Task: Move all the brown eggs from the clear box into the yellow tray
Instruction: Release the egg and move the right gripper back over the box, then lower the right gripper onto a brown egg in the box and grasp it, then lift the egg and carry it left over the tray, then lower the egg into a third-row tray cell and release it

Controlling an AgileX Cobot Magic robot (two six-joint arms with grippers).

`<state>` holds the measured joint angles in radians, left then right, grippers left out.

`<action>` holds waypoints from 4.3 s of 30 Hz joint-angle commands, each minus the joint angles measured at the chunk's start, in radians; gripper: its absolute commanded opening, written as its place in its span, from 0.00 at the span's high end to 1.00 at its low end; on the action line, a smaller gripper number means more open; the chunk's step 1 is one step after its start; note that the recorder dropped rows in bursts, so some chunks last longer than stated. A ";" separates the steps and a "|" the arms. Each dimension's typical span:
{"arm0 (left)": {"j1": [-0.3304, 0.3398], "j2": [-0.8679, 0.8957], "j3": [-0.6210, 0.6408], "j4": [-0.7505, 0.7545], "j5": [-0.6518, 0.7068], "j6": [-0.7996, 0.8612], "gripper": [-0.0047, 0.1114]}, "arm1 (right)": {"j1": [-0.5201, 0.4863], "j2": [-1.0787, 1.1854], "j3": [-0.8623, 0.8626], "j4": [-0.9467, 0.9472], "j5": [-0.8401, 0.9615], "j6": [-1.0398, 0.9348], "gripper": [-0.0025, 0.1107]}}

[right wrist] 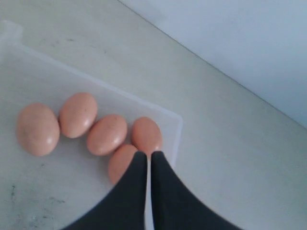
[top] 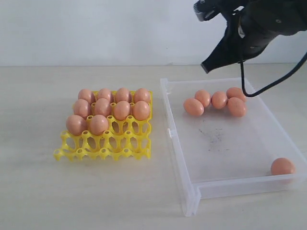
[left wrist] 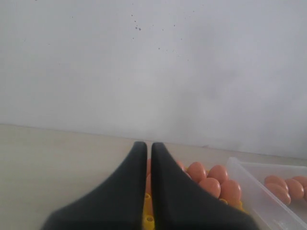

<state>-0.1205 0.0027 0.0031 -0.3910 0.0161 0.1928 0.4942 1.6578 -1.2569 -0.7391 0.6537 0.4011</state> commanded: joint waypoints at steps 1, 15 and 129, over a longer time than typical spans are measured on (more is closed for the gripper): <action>-0.006 -0.003 -0.003 -0.009 -0.016 -0.007 0.93 | -0.080 0.003 -0.006 0.188 -0.008 -0.114 0.98; -0.006 -0.003 -0.003 -0.009 -0.016 -0.007 0.93 | -0.235 0.329 -0.301 0.739 0.239 -0.542 0.93; -0.006 -0.003 -0.003 -0.009 -0.016 -0.007 0.93 | 0.025 0.587 0.047 -0.216 -1.536 0.203 0.98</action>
<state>-0.1205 0.0027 0.0031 -0.3910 0.0161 0.1928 0.5207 2.2447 -1.1997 -0.9565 -0.8776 0.6105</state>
